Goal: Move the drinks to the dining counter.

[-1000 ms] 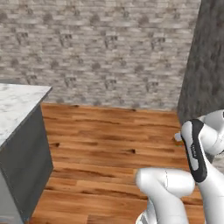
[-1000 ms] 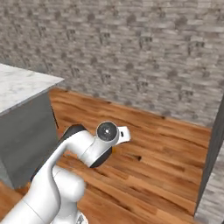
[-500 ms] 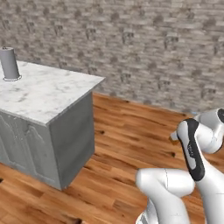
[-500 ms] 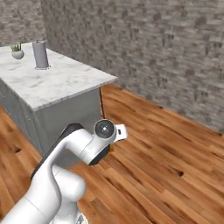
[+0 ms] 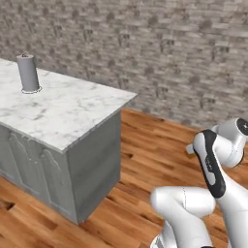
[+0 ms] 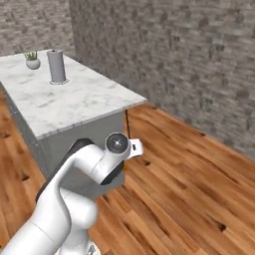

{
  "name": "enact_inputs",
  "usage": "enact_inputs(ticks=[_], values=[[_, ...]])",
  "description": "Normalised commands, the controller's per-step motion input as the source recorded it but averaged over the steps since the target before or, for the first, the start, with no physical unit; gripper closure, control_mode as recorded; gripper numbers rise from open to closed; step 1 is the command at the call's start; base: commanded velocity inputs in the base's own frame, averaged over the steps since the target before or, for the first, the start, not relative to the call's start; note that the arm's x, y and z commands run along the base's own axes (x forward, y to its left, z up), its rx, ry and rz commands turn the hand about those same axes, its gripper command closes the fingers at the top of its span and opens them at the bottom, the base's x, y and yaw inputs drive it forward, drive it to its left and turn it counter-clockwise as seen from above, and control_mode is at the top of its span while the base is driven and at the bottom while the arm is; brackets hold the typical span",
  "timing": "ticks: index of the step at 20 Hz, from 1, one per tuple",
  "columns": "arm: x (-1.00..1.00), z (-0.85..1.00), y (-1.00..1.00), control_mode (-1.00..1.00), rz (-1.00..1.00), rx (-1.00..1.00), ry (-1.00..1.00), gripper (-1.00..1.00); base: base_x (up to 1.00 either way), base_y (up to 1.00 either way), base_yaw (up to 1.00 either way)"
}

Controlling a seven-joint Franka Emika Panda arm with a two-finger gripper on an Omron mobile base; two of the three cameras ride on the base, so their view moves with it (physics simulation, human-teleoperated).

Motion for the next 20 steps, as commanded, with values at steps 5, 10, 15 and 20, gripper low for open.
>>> enact_inputs(ticks=[5,10,15,20], values=[[0.0,0.0,0.0,1.0,0.0,0.0,0.0,1.0,1.0,0.0,0.2],[0.0,0.0,0.0,1.0,0.0,0.0,0.0,1.0,1.0,0.0,0.2],[0.0,0.0,0.0,1.0,0.0,0.0,0.0,1.0,0.96,0.0,0.27],[0.0,0.0,0.0,1.0,0.0,0.0,0.0,1.0,0.86,0.0,0.36]])
